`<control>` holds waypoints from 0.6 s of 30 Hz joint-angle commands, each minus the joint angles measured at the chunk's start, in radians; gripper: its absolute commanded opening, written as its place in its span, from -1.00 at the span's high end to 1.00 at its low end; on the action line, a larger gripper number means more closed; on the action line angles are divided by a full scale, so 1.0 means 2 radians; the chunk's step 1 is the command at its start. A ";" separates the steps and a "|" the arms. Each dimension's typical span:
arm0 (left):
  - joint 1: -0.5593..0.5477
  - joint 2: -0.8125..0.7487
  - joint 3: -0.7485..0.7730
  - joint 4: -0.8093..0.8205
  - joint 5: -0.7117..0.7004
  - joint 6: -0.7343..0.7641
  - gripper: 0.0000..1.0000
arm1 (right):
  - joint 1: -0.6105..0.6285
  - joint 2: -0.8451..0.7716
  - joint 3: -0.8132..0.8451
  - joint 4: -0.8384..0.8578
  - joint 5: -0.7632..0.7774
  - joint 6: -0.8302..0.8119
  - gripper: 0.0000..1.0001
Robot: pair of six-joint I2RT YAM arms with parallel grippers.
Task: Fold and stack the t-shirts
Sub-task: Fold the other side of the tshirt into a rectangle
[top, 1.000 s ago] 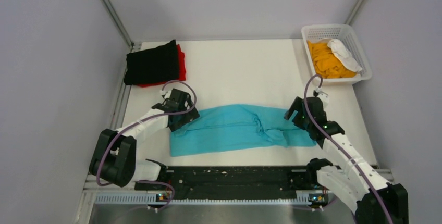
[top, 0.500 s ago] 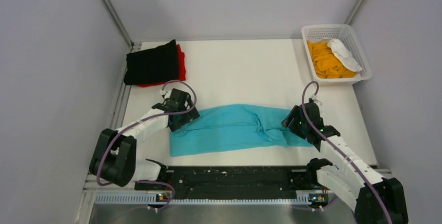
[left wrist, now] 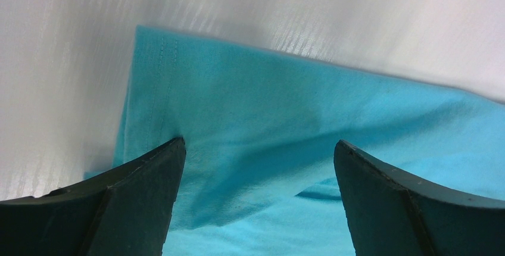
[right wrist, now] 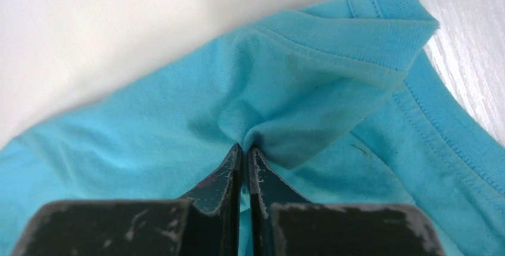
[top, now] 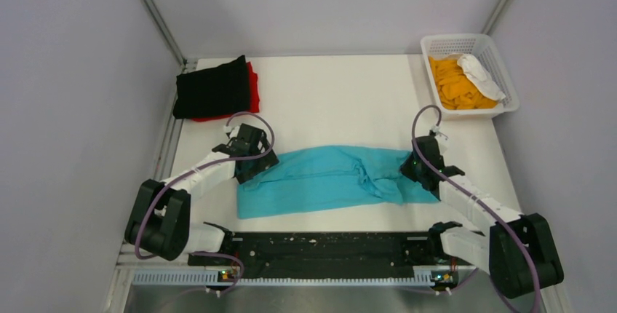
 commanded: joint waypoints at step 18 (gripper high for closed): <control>0.002 0.010 -0.001 -0.010 -0.035 0.001 -0.98 | -0.057 0.216 0.217 0.047 0.060 -0.137 0.92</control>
